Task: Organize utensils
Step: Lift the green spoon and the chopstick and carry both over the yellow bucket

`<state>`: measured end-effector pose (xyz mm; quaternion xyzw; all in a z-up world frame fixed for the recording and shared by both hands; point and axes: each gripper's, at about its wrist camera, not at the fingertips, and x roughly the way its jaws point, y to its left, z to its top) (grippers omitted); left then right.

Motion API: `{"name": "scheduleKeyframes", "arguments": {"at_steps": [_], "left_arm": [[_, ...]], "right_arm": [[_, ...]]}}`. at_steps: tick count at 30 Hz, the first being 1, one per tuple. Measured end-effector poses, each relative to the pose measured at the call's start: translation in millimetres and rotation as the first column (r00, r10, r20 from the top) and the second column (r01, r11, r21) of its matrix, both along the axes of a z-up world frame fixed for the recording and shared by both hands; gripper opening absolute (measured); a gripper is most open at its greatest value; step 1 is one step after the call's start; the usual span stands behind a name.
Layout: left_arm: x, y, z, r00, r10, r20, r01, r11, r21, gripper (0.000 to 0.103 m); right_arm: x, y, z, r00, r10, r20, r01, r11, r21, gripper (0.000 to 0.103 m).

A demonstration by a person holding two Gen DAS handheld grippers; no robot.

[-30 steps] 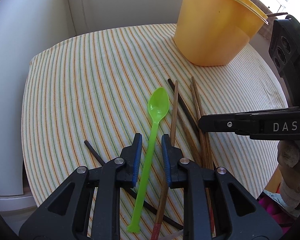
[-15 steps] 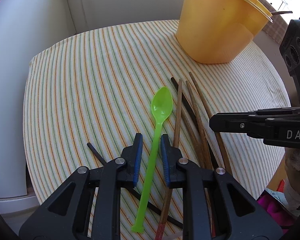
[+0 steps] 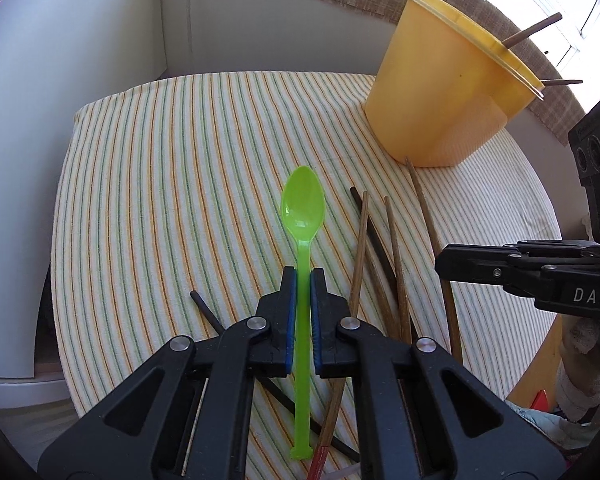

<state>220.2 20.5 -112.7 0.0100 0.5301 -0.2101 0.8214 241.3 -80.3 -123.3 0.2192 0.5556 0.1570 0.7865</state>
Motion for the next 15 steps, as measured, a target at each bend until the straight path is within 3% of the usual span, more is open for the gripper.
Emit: {"name": "scheduleKeyframes", "arguments": {"at_steps": [8,15], "left_arm": [[-9,14,19,0.998,0.026,0.05,-0.024,0.999,-0.047,0.004],[-26,16,45,0.992,0.026,0.123,-0.018,0.998,-0.063,0.004]], "right_arm": [[-13,10,24,0.996,0.051,0.072,-0.049,0.998,-0.025,0.005],[-29,13,56,0.976,0.106,0.192,-0.091,0.992,-0.086,0.004]]}}
